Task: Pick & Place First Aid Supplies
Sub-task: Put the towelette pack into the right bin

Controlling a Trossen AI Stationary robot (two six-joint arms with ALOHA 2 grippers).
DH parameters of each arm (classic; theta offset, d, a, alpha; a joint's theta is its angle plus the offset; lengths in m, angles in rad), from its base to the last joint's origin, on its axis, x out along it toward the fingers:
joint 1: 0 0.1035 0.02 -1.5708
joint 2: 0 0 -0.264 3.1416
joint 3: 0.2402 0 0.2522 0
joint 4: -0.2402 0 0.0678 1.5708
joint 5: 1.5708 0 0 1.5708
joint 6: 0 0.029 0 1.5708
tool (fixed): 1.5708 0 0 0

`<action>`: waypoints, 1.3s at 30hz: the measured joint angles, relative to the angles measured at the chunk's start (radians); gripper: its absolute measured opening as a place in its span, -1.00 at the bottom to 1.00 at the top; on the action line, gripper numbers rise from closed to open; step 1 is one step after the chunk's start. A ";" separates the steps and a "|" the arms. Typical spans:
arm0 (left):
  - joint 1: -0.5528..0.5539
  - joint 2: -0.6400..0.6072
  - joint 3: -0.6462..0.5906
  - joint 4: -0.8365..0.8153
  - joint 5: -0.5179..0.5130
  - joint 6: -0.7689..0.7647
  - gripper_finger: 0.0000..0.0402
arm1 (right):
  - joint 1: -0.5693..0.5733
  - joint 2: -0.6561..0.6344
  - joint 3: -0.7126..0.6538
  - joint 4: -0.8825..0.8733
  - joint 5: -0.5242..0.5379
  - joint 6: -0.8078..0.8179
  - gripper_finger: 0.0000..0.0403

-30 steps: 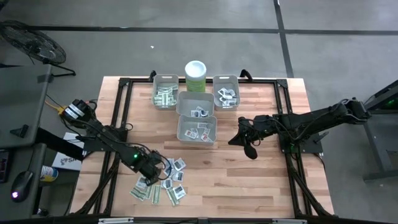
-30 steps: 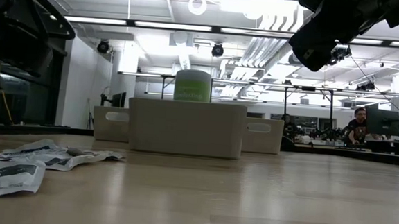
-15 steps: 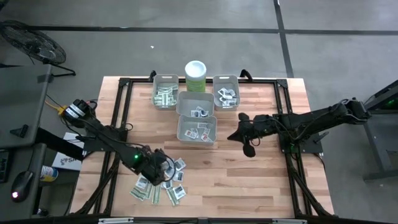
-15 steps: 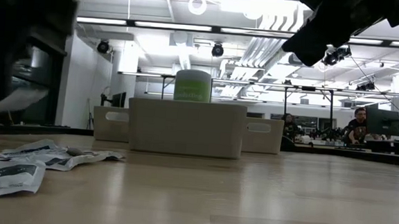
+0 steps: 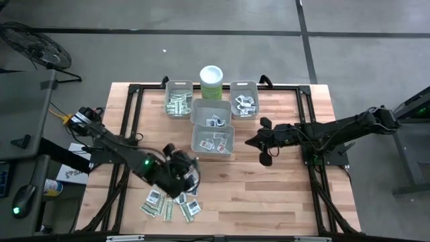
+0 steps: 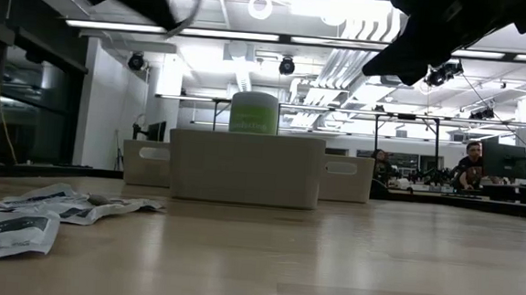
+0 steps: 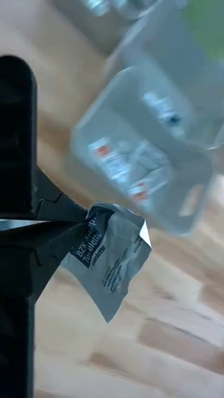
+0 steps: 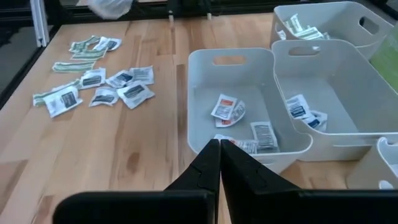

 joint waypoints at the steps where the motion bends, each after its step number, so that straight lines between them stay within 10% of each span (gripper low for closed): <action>1: 0.017 0.000 0.017 0.004 -0.007 0.041 -1.00 | 0.000 0.000 0.000 0.000 0.000 -0.003 -0.97; 14: 0.252 -0.002 0.098 0.052 0.032 0.387 -1.00 | 0.003 0.000 0.000 0.021 -0.033 0.259 -0.98; 28: 0.420 -0.002 0.098 0.306 0.122 0.731 -1.00 | 0.001 0.000 0.000 0.221 0.160 0.313 -0.92; 39: 0.466 -0.001 0.098 0.403 0.060 0.993 -1.00 | 0.000 0.001 0.022 0.307 0.218 0.323 -0.26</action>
